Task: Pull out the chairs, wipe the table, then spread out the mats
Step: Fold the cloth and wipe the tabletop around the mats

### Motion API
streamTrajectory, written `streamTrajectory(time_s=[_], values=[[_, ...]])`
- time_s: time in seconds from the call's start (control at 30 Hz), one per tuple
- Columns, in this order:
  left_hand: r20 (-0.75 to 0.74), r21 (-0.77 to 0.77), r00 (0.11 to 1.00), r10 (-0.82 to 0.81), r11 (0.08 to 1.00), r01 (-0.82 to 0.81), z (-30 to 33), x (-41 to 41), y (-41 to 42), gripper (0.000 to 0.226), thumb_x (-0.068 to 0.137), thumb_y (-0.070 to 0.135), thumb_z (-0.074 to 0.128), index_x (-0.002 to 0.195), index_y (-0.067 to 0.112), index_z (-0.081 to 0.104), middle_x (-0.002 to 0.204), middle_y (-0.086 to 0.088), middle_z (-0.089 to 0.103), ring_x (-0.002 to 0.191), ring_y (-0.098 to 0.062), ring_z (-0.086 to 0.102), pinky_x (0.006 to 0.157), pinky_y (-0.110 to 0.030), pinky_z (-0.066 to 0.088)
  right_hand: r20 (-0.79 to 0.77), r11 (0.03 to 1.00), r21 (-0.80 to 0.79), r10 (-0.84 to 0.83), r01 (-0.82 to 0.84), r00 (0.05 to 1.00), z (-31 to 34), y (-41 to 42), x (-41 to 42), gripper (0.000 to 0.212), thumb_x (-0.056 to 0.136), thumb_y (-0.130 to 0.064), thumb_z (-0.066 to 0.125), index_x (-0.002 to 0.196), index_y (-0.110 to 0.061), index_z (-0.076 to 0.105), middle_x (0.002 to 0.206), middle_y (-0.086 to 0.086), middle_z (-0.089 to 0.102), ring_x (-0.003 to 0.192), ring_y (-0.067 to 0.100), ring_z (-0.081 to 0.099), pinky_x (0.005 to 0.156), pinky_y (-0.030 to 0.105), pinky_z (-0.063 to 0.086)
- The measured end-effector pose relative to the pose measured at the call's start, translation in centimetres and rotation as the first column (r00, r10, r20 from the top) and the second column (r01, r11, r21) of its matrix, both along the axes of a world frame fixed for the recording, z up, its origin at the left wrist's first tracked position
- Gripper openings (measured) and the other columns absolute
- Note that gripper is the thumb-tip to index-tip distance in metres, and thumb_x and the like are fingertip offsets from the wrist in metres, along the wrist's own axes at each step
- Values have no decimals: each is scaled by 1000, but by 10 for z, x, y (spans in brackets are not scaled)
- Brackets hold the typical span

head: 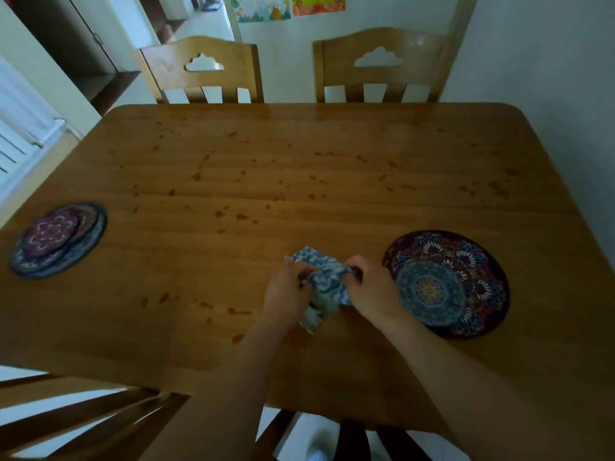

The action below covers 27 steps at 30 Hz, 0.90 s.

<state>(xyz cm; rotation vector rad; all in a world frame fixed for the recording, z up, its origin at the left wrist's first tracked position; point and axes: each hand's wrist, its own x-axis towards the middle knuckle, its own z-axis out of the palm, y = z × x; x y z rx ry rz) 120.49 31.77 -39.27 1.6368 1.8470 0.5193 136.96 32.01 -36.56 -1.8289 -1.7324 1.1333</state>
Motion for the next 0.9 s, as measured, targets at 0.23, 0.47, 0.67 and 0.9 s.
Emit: streamTrajectory(time_s=[0.23,0.47,0.67,0.9], values=[[233,26,972,20,999,-27,59,0,6,21,98,34,53,86,18,59,88,3,58,83,-13,55,66,-19,43,-555,914,-348,-381,210,739,45,18,0,18,103,-17,47,89,-16,59,98,8,65,89,26,65,81,42,54],[381,69,918,109,987,-146,96,-4,16,42,101,38,47,96,-2,58,77,-17,57,64,-18,50,55,-28,39,-437,991,-83,55,-101,898,76,20,2,32,88,-47,67,99,-19,57,89,-12,66,78,3,66,72,27,54],[373,327,928,-16,938,-115,124,-15,15,32,103,24,47,72,14,42,59,8,33,46,-1,30,47,-17,26,-351,912,408,191,-33,917,89,33,-2,3,96,-11,58,97,-8,59,89,3,63,78,8,62,61,20,49],[36,-237,990,-134,962,138,83,-44,-24,77,84,79,20,86,24,75,83,0,71,79,-13,65,77,-33,48,11,763,-198,629,-615,777,41,-4,16,37,84,-37,74,118,-27,66,116,-15,65,95,4,65,81,8,41]])
